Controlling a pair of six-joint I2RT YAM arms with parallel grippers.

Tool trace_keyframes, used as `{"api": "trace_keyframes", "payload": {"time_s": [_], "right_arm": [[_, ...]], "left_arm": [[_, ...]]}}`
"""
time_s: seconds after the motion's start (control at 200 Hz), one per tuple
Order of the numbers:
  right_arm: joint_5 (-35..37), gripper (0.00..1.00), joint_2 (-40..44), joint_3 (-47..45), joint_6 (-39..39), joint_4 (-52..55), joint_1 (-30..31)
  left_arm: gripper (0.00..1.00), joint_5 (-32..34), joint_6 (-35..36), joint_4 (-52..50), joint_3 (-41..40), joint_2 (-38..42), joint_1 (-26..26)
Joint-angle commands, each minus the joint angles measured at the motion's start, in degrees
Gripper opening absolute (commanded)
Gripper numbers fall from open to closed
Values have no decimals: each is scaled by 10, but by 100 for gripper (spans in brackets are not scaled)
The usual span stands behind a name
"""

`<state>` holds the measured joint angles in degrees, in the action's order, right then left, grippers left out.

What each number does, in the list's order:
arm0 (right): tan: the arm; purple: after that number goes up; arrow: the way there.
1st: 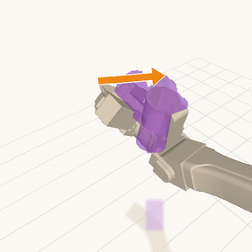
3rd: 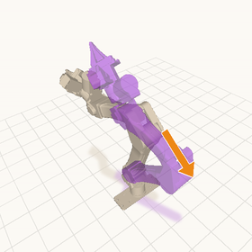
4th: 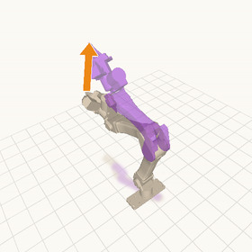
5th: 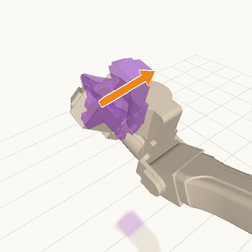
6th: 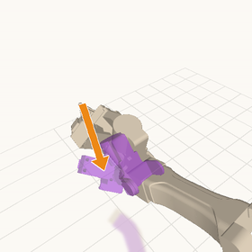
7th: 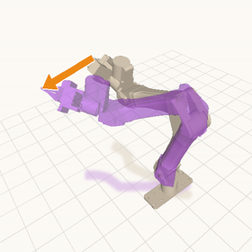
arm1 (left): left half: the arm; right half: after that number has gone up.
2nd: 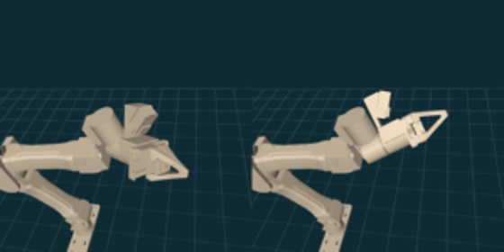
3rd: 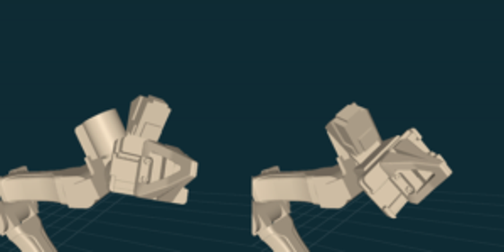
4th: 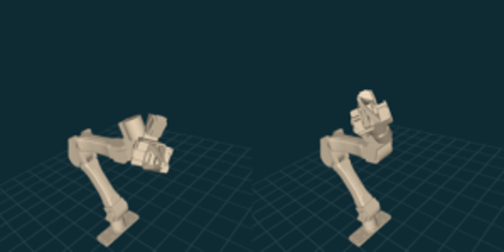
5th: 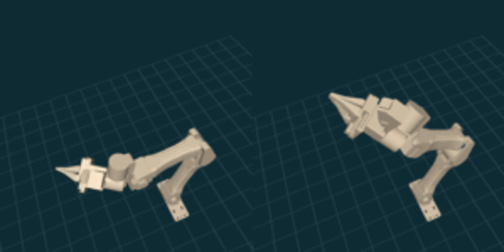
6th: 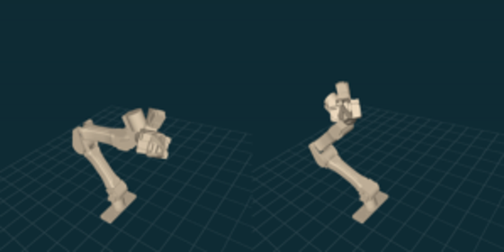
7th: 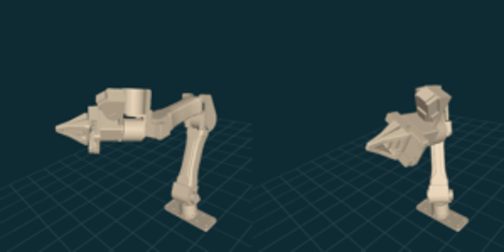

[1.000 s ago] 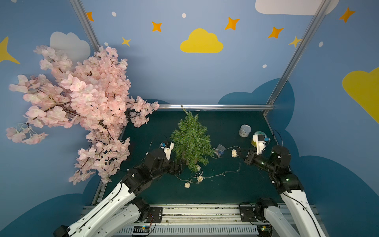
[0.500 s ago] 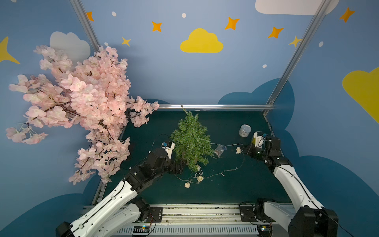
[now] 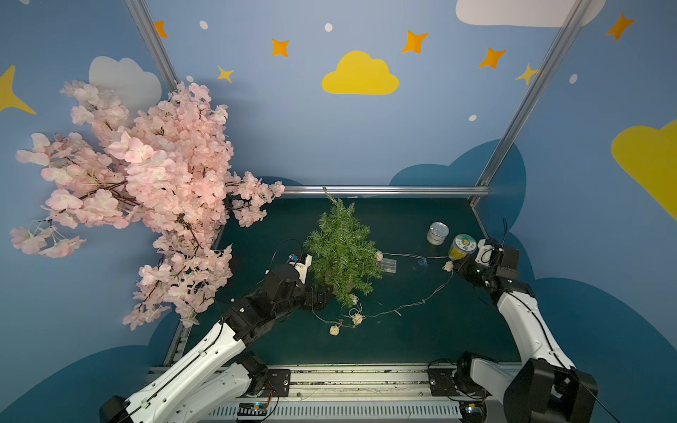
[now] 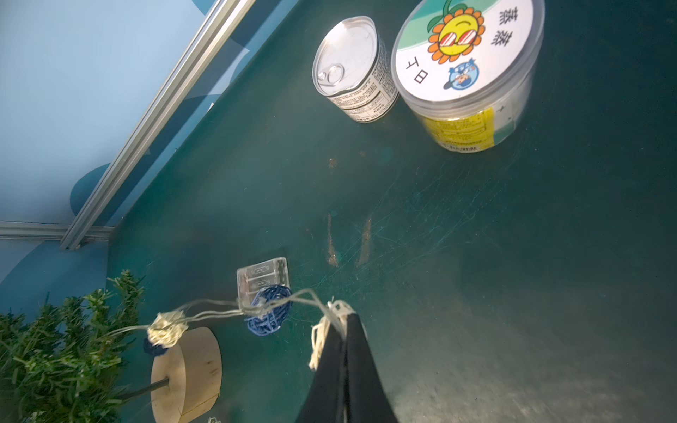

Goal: Remove string lights from the small christmas tree
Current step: Place the light string at the center of the board.

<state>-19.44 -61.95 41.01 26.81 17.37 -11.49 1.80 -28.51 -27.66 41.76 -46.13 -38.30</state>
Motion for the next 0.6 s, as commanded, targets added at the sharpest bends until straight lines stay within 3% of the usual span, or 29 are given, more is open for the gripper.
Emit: {"api": "trace_keyframes", "payload": {"time_s": [0.0,0.105,0.235,0.33,0.546,0.596], "right_arm": [[21,0,31,-4,7,10,-10],[33,0,67,-10,18,11,-32],[-31,0,104,-13,16,-4,-41],[-54,0,121,-4,10,15,-27],[-26,0,121,16,-41,109,23],[-14,26,114,18,-53,129,35]], "left_arm": [[93,8,5,-5,-5,7,0],[93,11,6,-10,-5,10,-1],[93,10,6,-8,-8,12,1],[93,10,5,-4,-11,12,1],[93,13,10,-15,10,0,-3],[93,17,12,-17,16,-5,-8]]}}
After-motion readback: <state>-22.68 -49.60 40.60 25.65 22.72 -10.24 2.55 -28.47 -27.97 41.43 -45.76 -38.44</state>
